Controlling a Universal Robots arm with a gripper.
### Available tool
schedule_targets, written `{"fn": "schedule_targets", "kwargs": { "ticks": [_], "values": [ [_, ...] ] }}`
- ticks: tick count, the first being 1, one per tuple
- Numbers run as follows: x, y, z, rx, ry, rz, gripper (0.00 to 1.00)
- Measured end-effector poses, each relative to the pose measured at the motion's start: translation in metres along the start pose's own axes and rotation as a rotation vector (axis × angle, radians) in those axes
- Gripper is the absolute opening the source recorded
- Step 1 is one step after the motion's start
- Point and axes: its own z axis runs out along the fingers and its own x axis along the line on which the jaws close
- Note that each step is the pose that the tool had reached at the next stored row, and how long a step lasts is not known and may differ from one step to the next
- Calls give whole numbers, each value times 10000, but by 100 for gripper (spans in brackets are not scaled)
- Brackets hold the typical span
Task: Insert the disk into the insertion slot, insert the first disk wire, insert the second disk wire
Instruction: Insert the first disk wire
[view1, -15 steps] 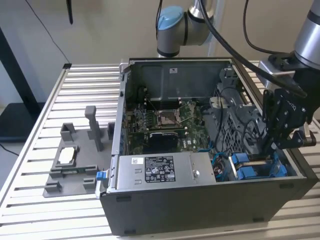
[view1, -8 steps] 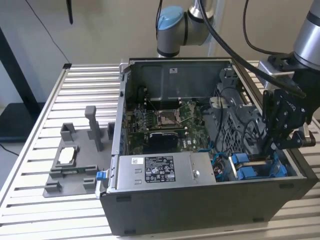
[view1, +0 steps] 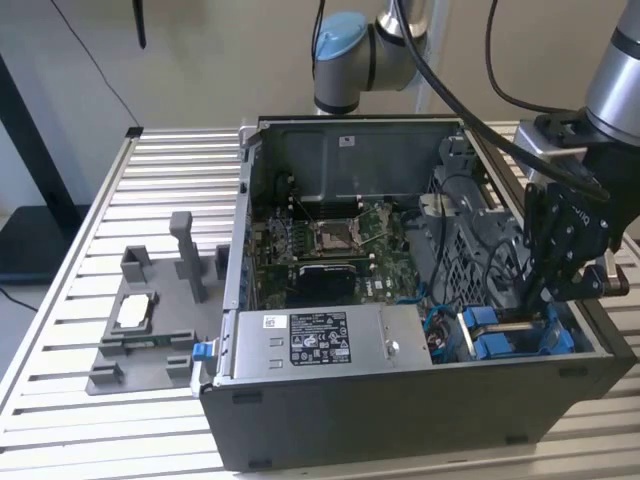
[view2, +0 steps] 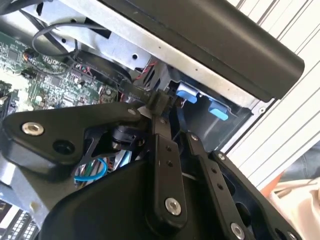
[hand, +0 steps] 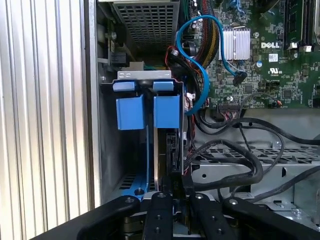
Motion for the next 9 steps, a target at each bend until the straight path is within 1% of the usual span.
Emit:
{"fn": "schedule_targets", "kwargs": {
  "ticks": [4,9],
  "values": [
    [-1,0,34,0,6,0,19],
    [0,0,40,-1,-5,0,19]
  ]
}}
